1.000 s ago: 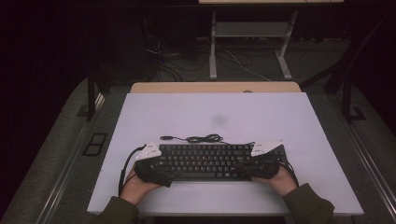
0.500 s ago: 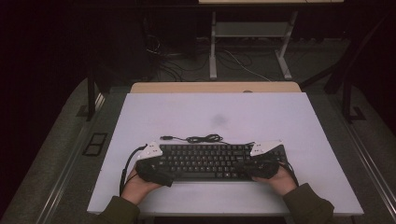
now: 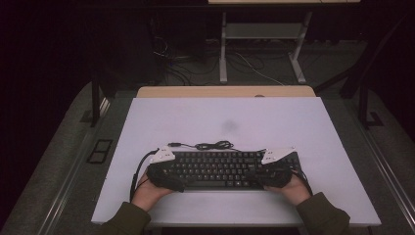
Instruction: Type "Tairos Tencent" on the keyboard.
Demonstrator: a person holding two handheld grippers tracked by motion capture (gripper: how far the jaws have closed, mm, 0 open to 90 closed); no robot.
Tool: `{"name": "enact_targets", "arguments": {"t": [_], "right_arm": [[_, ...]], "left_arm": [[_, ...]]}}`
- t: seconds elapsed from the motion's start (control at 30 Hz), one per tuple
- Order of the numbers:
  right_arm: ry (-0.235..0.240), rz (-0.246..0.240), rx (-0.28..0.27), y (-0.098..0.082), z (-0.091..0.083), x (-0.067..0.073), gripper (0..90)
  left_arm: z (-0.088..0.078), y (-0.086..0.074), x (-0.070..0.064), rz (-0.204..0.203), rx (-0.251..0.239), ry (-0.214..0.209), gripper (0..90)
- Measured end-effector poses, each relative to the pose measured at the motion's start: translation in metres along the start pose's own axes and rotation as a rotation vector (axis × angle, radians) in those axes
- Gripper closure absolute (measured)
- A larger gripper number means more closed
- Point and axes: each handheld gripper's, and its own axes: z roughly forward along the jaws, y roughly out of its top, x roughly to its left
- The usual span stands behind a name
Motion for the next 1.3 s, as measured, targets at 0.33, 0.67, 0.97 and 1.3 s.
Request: {"name": "enact_targets", "arguments": {"t": [0.33, 0.67, 0.97, 1.3], "right_arm": [[0.0, 0.0, 0.0, 0.0, 0.0, 0.0, 89.4], [-0.001, 0.001, 0.0, 0.0, 0.0, 0.0, 89.4], [-0.002, 0.003, 0.001, 0.0, 0.0, 0.0, 89.4], [-0.002, 0.005, 0.0, 0.0, 0.0, 0.0, 89.4]], "left_arm": [[0.002, 0.005, 0.004, -0.006, -0.017, -0.002, 11.0], [0.008, 0.009, 0.007, -0.015, -0.029, -0.016, 24.9], [0.016, 0.014, 0.007, -0.025, -0.018, -0.024, 43.6], [0.029, 0.021, 0.007, -0.021, 0.015, -0.023, 65.9]]}}
